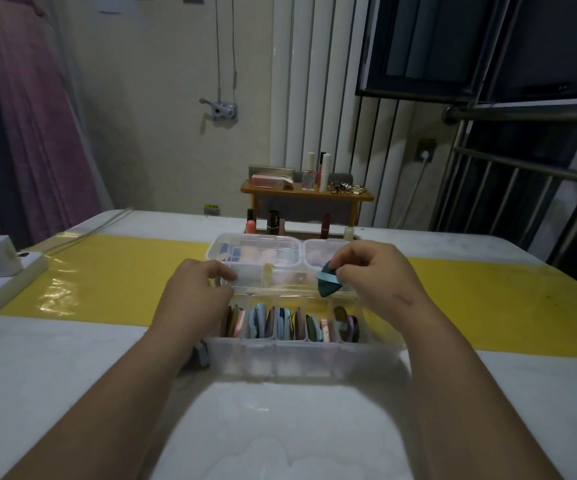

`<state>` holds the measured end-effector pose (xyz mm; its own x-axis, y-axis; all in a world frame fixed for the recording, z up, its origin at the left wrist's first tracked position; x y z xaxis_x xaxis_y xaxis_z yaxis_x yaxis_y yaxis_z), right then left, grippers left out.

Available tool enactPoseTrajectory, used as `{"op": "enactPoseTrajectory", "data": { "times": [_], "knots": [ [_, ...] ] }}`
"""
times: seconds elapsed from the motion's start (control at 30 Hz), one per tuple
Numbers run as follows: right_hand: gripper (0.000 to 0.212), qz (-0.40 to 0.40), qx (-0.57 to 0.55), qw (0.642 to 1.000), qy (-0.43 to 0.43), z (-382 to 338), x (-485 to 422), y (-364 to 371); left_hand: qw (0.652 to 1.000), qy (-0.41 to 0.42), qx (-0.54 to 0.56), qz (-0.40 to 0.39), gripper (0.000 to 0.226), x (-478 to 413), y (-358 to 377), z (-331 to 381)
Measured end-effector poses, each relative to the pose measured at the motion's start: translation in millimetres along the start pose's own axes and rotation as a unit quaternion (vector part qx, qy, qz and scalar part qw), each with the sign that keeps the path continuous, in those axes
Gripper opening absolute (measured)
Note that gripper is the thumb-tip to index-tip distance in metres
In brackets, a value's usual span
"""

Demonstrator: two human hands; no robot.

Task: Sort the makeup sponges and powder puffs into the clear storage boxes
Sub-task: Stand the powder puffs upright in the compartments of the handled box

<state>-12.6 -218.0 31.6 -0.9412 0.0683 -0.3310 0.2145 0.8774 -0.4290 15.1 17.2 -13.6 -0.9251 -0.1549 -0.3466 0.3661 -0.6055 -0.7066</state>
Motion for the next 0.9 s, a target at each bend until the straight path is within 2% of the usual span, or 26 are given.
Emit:
{"op": "enactPoseTrajectory", "data": {
  "times": [0.3,0.47,0.6,0.77,0.9],
  "knots": [
    [0.021,0.034,0.074,0.996,0.04,3,-2,-19,0.989,0.11,-0.101,0.01,0.023,9,-5,14],
    [0.016,0.054,0.111,0.99,0.067,6,-4,-25,0.97,0.187,-0.158,0.001,0.029,14,-2,26],
    [0.018,0.001,0.167,0.979,0.116,7,-3,-26,0.955,0.232,-0.184,0.008,0.03,18,2,35],
    [0.013,-0.073,0.222,0.958,0.168,11,-4,-24,0.965,0.212,-0.154,0.0,0.027,18,4,32],
    [0.013,-0.081,0.225,0.956,0.169,17,-5,-21,0.98,0.172,-0.099,-0.028,0.022,15,6,28]
  ]
}}
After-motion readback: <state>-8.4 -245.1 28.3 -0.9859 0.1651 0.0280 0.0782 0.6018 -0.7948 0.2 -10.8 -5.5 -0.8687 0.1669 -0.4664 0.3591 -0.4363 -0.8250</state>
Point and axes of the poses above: each hand's wrist, its own x-axis away from the middle knuckle, its own y-axis out of the palm, z = x × y, the point moved 1 cm from there along -x, towards the middle knuckle, and after that the axes turned 8 degrees about -x, right-handed, at the moved point
